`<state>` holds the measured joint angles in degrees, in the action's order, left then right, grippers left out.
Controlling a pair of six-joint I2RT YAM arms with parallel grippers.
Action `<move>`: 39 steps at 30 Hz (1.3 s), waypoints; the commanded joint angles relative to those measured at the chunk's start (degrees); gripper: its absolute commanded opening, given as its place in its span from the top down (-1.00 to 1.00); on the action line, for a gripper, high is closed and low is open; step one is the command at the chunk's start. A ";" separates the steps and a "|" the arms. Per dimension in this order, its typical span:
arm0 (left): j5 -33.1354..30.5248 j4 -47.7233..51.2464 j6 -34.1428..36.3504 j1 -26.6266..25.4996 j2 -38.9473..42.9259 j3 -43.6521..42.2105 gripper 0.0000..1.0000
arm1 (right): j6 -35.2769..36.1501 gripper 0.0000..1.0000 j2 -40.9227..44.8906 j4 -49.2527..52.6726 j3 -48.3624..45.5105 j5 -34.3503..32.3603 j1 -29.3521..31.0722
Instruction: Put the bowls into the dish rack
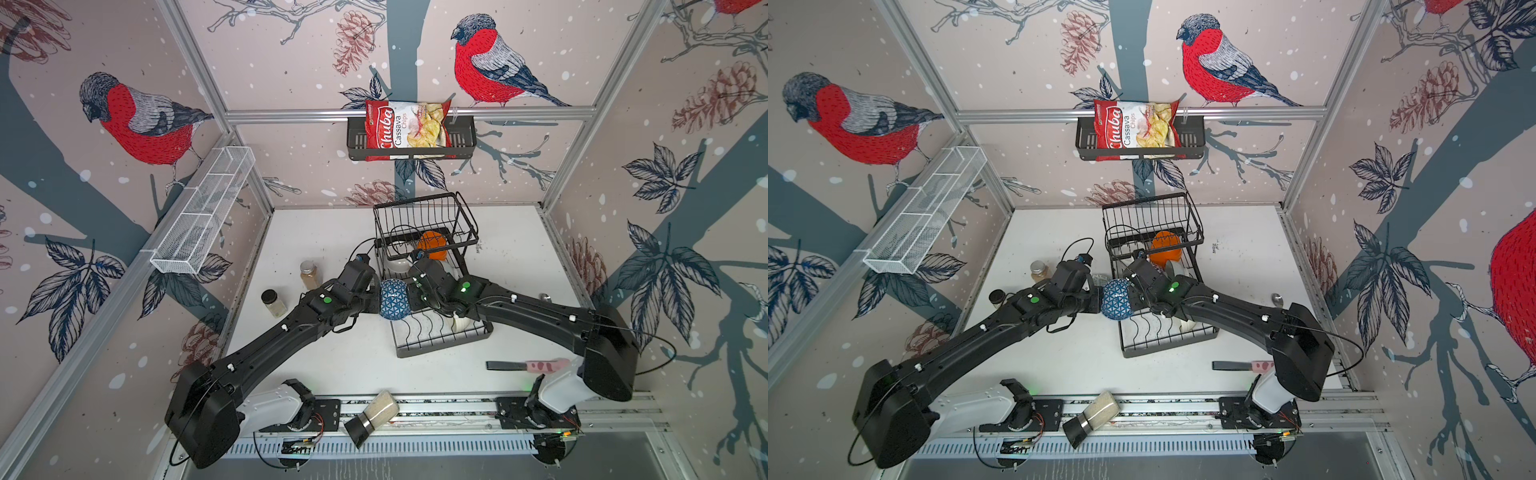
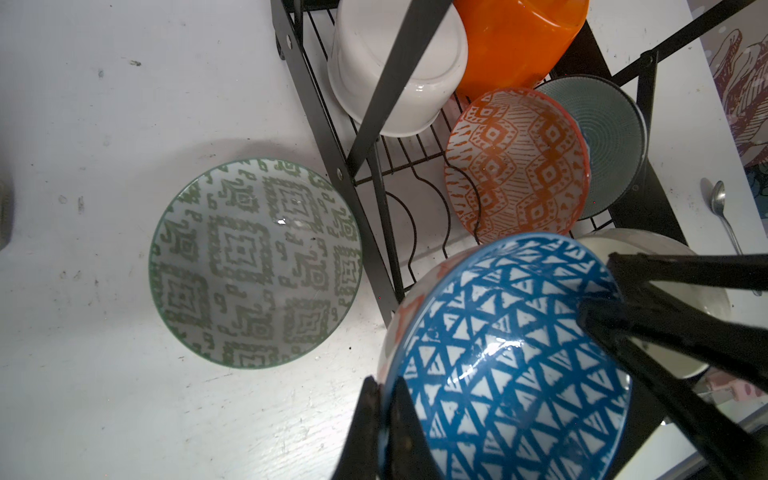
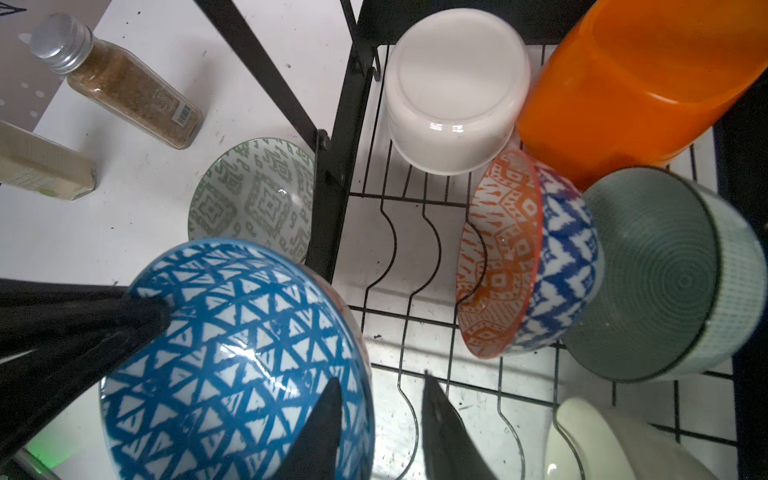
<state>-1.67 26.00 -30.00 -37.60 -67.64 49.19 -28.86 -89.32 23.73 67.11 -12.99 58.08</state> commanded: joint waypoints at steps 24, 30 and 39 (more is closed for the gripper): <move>0.35 -4.31 -0.02 -0.01 -1.59 1.04 1.00 | 0.24 1.00 -1.47 -0.45 0.65 -2.55 0.25; 0.35 -4.19 -0.07 -0.01 -2.19 1.91 0.89 | 0.33 1.00 -1.22 -0.08 0.35 -4.23 0.27; -0.56 -3.53 -0.68 0.04 -1.57 1.87 -0.29 | 0.63 1.00 0.28 1.07 0.04 -6.96 0.13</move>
<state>-1.54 23.53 -30.20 -37.60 -69.73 50.76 -28.47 -89.82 25.12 67.16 -17.26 58.30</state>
